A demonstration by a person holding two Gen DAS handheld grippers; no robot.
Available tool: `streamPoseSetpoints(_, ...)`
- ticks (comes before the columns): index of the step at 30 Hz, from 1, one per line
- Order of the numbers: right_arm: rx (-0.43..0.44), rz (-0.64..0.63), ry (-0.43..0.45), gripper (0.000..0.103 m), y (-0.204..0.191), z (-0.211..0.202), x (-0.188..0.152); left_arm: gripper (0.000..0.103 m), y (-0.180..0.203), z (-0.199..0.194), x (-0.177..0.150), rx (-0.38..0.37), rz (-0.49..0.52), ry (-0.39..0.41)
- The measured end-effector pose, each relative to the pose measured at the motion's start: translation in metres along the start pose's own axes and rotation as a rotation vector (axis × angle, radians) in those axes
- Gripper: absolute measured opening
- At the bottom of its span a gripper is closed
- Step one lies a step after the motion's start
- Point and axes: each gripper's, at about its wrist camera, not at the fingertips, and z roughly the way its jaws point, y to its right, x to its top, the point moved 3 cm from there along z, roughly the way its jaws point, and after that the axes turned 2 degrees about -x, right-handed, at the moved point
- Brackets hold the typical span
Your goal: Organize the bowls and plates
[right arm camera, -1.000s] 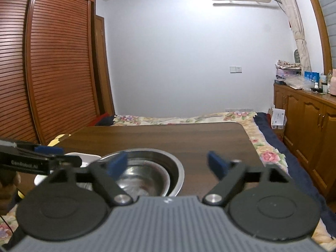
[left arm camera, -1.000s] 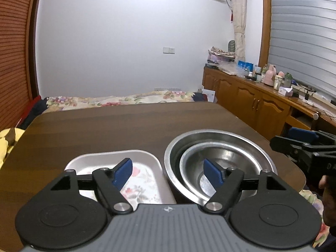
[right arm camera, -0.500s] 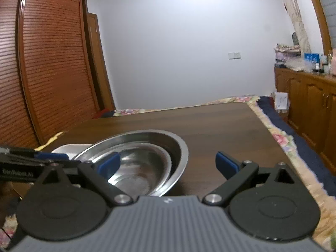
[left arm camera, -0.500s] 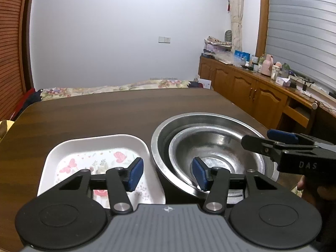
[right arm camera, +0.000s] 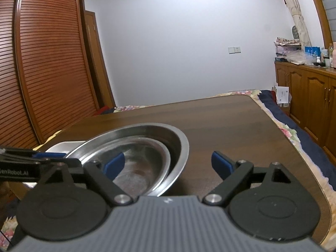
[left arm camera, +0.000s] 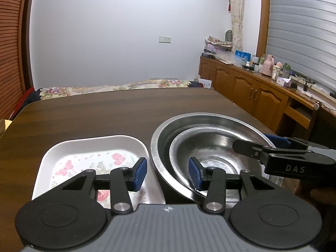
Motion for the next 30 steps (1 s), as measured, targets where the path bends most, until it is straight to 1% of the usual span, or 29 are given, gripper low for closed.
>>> streamPoseSetpoints(2,0.001,0.013,-0.002,0.085,-0.0001,0.0011,-0.0005,0.045,0.0000,0.0006,-0.0001,0.002,0.000,-0.002)
streamPoseSetpoints(6,0.001,0.023,-0.006,0.083,0.0006,0.0020,-0.0024,0.043,0.0006,0.0037,-0.0009,0.002,-0.005,-0.011)
streamPoseSetpoints(12,0.003,0.034,-0.007,0.077,-0.0004,0.0009,-0.0037,0.041,0.0012,0.0053,-0.0022,0.000,-0.009,-0.013)
streamPoseSetpoints(21,0.011,0.055,-0.009,0.062,0.0016,0.0017,-0.0042,0.038,-0.0004,0.0075,-0.0027,-0.001,-0.010,-0.007)
streamPoseSetpoints(23,0.014,0.056,-0.009,0.055,0.0009,0.0017,-0.0044,0.037,-0.0006,0.0075,-0.0028,0.000,-0.008,-0.004)
streamPoseSetpoints(27,0.012,0.057,-0.004,0.053,-0.0001,0.0018,-0.0046,0.037,0.0000,0.0076,-0.0027,0.003,-0.004,0.001)
streamPoseSetpoints(29,0.011,0.057,-0.002,0.048,-0.0010,0.0015,-0.0049,0.036,0.0008,0.0076,-0.0031,0.006,0.002,0.005)
streamPoseSetpoints(30,0.011,0.056,-0.002,0.047,-0.0016,0.0011,-0.0060,0.033,0.0010,0.0070,-0.0028,0.007,0.001,0.010)
